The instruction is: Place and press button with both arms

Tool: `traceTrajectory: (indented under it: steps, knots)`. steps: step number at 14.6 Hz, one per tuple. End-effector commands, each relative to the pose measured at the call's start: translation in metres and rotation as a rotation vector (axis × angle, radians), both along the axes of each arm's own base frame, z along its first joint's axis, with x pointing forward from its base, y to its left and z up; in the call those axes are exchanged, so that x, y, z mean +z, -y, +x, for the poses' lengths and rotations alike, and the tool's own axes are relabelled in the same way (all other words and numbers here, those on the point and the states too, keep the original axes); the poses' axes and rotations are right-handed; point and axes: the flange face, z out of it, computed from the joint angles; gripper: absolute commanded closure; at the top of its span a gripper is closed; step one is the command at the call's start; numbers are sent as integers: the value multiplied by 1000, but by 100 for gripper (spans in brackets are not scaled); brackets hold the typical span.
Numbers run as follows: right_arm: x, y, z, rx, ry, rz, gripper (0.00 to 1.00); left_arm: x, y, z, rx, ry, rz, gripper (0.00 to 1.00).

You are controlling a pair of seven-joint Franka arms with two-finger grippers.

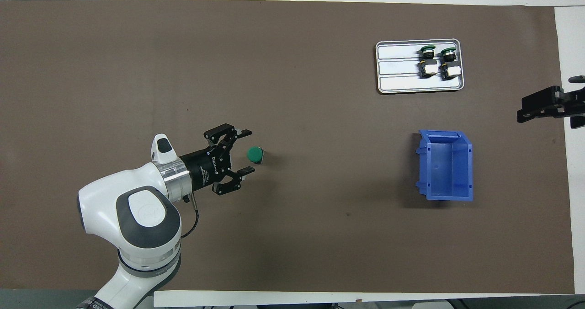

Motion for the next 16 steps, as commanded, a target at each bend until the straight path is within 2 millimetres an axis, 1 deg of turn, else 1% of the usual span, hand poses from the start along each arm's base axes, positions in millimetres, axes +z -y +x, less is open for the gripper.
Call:
traceTrajectory:
  steps: [1,2,3,5,6,7,8,9,12,13,16]
  knots:
    - [1,1,-8,17,1,2,2,9,-16,10,-44,-83,12,0]
    - [1,1,-8,19,1,2,2,16,-19,19,-65,-91,58,0]
    - [1,1,-8,17,1,2,2,21,-19,22,-98,-94,81,0]
    - [1,1,-8,17,1,2,2,31,-33,35,-164,-98,103,0]
    - [1,1,-8,17,1,2,2,31,-34,35,-196,-79,147,0]
    - [1,1,-8,17,1,2,2,31,-32,35,-223,-66,178,0]
    - [1,1,-8,17,1,2,2,36,-30,36,-270,-38,223,0]
    - [1,1,-8,17,1,2,2,48,-27,40,-321,-2,263,0]
    - [1,1,-8,17,1,2,2,61,-20,46,-448,65,388,0]
    - [1,1,-8,17,1,2,2,70,-15,49,-490,98,433,0]
    - [1,1,-8,17,1,2,2,81,-2,52,-581,172,534,0]
